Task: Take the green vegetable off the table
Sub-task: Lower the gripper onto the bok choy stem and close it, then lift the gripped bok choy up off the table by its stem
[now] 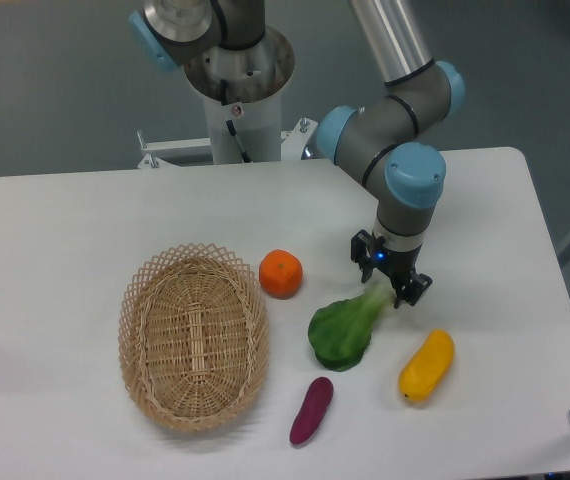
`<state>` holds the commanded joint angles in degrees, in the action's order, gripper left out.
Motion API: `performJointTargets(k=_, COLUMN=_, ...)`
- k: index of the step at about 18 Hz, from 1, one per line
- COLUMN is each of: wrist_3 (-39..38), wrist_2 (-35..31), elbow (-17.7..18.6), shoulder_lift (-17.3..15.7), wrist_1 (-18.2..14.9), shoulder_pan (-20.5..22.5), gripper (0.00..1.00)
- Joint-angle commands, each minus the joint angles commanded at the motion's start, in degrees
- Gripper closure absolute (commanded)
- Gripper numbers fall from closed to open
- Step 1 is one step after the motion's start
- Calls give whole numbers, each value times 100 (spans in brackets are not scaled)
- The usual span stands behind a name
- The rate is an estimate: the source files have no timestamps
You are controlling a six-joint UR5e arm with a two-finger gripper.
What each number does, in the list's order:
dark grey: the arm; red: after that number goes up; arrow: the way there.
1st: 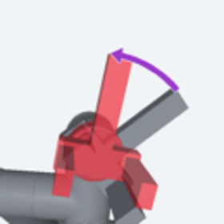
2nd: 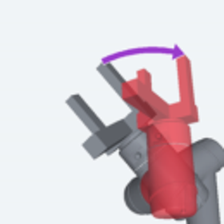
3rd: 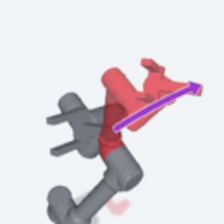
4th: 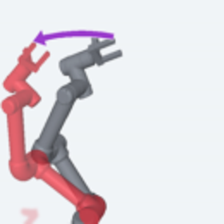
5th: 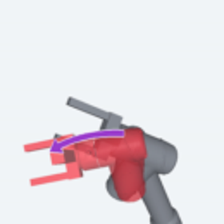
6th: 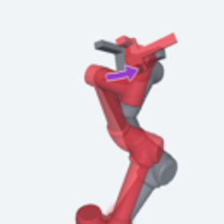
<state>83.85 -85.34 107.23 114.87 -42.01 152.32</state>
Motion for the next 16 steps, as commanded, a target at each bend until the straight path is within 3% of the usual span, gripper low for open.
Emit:
performJointTargets(k=3, wrist_3=35, wrist_2=0, elbow=-26, shoulder_lift=0, wrist_1=0, shoulder_pan=9, gripper=52)
performJointTargets(k=10, wrist_3=62, wrist_2=0, elbow=-79, shoulder_lift=-17, wrist_1=0, shoulder_pan=9, gripper=60)
performJointTargets(k=16, wrist_3=97, wrist_2=9, elbow=-167, shoulder_lift=-79, wrist_1=0, shoulder_pan=35, gripper=61)
